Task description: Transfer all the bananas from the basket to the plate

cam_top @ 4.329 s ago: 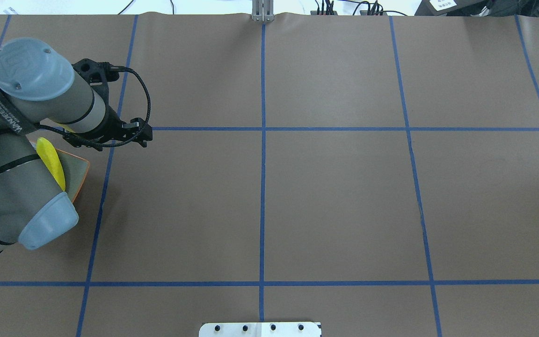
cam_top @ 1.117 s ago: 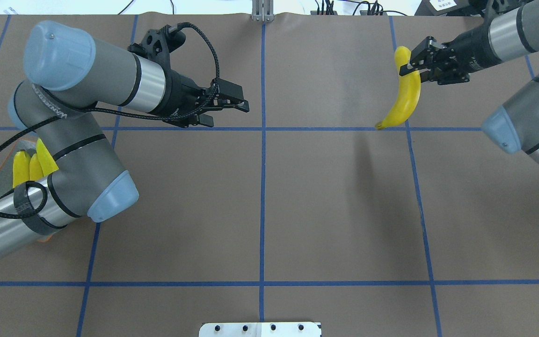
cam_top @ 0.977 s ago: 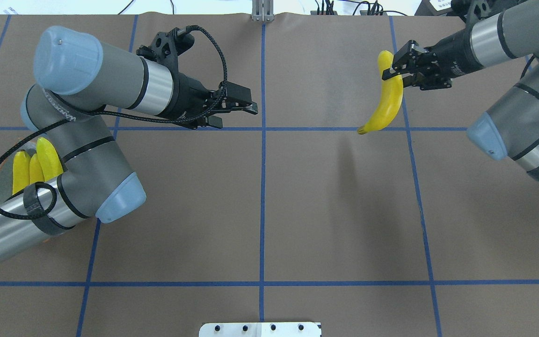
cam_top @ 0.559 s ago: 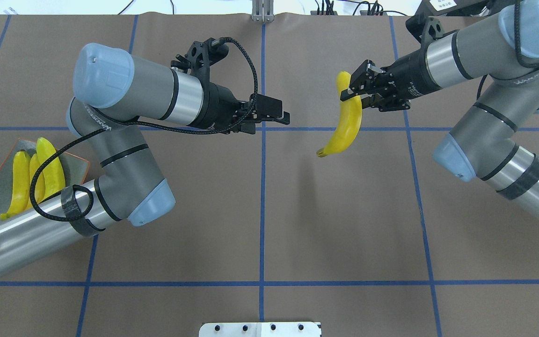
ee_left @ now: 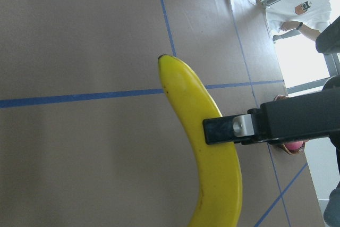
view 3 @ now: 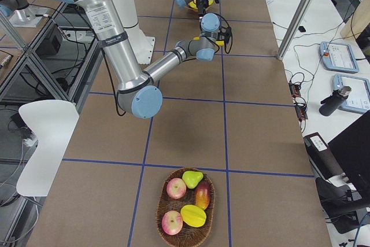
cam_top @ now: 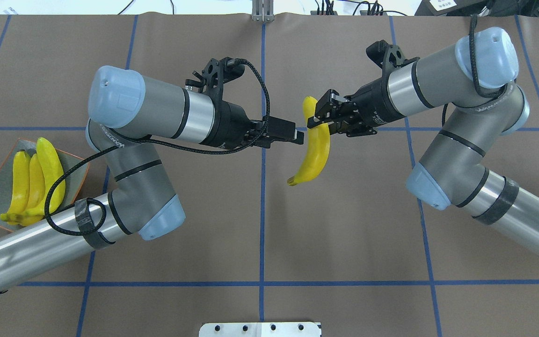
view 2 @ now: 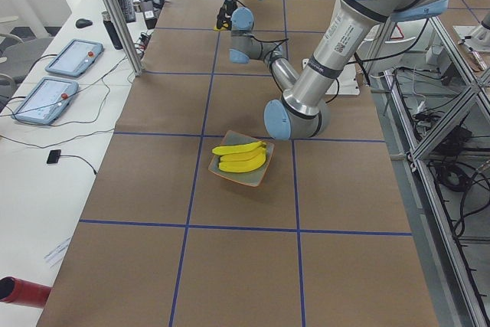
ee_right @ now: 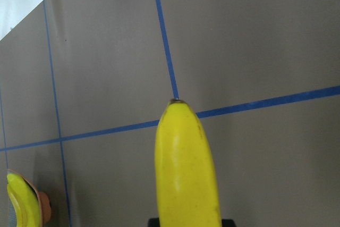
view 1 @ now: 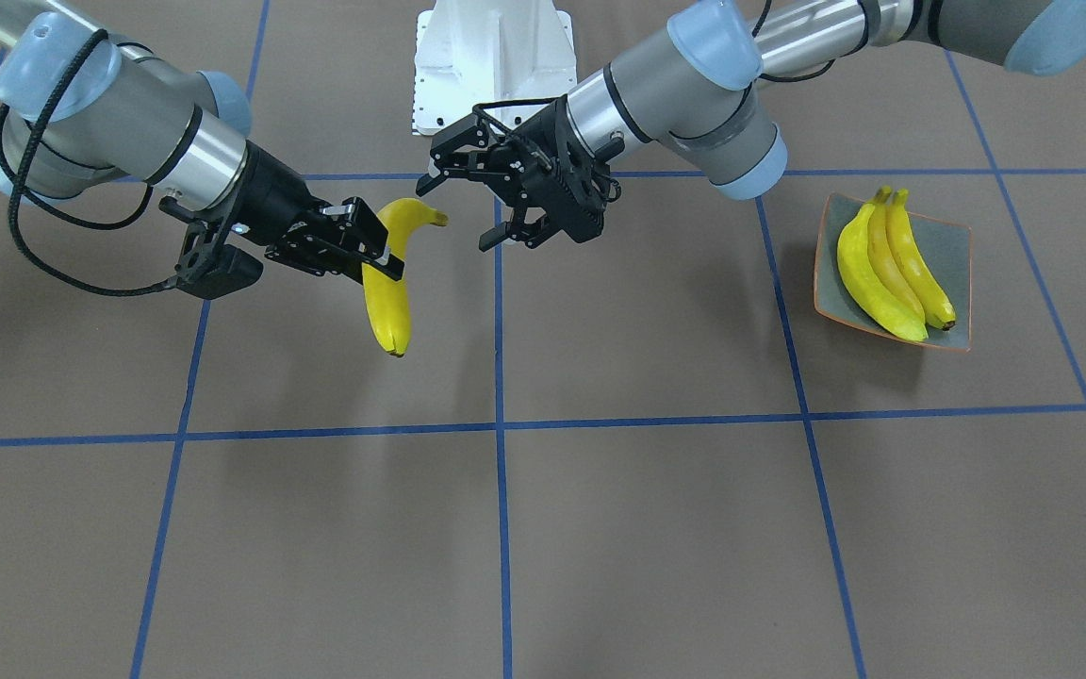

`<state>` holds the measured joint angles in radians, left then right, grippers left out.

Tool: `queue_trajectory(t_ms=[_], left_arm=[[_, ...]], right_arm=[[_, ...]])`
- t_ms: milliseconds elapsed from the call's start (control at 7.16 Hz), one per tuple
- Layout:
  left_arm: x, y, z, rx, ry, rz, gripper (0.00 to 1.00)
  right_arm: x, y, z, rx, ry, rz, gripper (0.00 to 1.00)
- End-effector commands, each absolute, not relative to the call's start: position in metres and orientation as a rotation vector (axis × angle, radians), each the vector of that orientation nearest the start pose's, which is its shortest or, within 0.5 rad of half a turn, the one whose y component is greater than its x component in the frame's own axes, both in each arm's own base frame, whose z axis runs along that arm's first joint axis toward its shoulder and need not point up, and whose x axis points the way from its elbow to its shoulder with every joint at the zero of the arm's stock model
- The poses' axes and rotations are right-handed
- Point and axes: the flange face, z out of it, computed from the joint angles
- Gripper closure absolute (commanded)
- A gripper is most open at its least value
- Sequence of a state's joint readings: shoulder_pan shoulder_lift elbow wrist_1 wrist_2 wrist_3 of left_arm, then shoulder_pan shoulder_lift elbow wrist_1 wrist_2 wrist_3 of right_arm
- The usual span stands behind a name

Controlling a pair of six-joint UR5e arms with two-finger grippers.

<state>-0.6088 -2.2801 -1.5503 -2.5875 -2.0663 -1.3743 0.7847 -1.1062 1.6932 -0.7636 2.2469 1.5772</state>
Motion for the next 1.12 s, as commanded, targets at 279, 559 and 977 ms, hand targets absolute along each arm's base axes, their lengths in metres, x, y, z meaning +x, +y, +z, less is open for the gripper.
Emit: queue_trajectory(t_ms=[279,559,977], left_arm=[[0.497,-0.435,0.126,0.331,1.662,0.160,0.01],[0.507,-0.429,0.125,0.319,1.662,0.170,0.01],[0.517,-0.427,0.123,0.316,1.658,0.182,0.01]], right_arm=[[-0.393,-0.478,0.228,-0.020,-1.434,0.154,1.00],[-0.396,-0.479,0.219,-0.036,-1.428,0.144,1.00],[-0.397,-0.477,0.218,-0.051,-1.427,0.132,1.00]])
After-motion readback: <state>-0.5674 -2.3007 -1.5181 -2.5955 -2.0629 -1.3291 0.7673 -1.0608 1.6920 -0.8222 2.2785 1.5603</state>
